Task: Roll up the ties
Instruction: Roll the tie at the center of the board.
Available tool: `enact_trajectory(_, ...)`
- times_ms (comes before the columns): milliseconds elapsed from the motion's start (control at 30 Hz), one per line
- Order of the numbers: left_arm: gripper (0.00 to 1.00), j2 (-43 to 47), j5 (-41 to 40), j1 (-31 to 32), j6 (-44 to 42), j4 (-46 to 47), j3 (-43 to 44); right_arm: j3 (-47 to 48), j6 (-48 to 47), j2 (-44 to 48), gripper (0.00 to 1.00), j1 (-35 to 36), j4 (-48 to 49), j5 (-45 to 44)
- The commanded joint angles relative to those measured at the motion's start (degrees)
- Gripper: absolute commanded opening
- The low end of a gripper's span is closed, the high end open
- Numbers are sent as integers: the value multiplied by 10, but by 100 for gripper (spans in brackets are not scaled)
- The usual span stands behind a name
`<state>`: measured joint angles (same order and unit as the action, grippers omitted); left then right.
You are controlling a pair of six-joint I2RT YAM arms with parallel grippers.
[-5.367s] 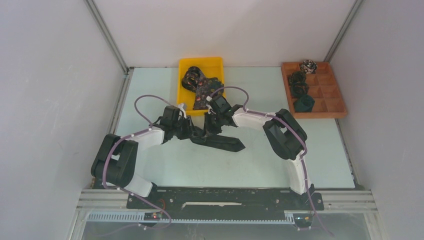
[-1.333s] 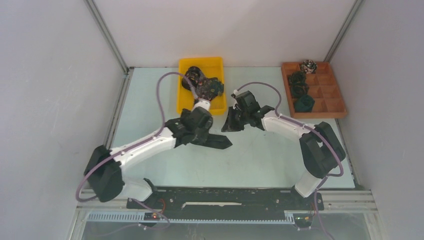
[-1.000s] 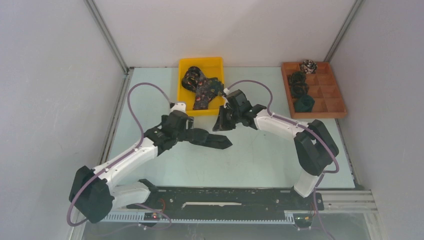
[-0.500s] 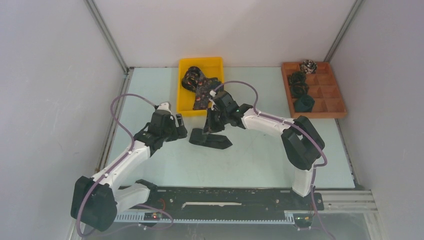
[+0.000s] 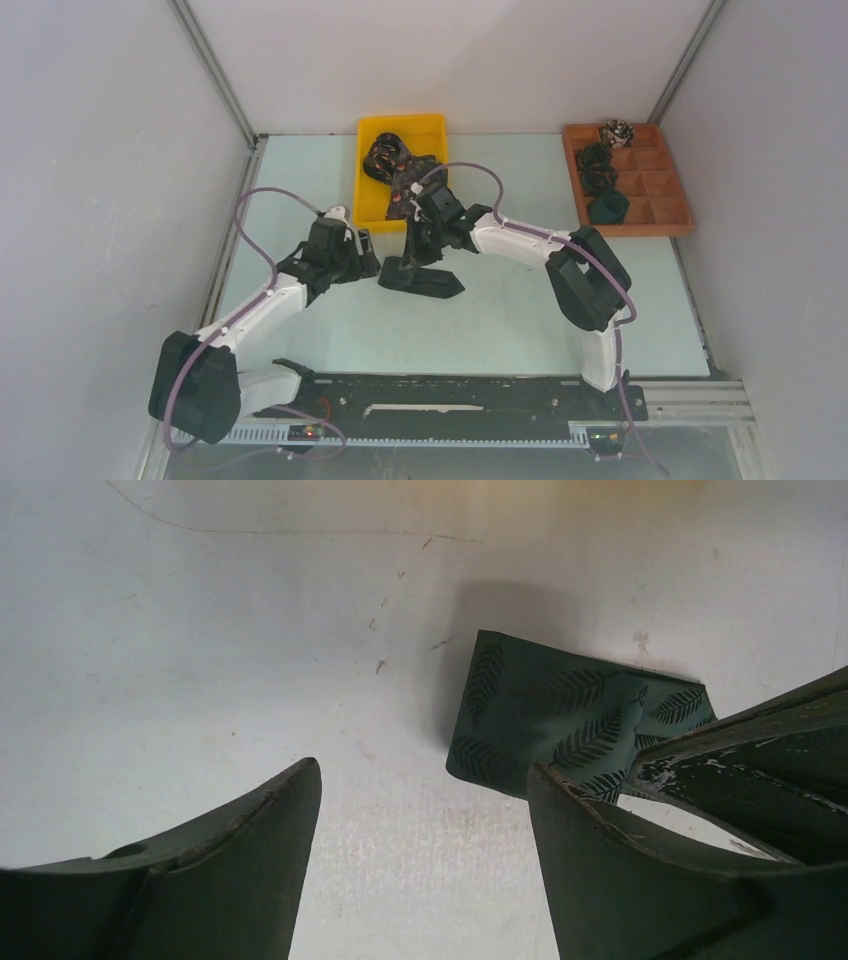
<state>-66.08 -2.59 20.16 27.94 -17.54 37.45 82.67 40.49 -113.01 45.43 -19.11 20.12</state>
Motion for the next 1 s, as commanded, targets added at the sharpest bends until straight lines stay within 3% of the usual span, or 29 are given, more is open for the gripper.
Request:
enact_trajectory(0, 81, -20, 45, -4, -9, 31, 10, 18, -3, -11, 0, 4, -7, -8)
enact_trajectory(967, 78, -118, 177, 9, -11, 112, 14, -50, -17, -25, 0, -14, 5, -18)
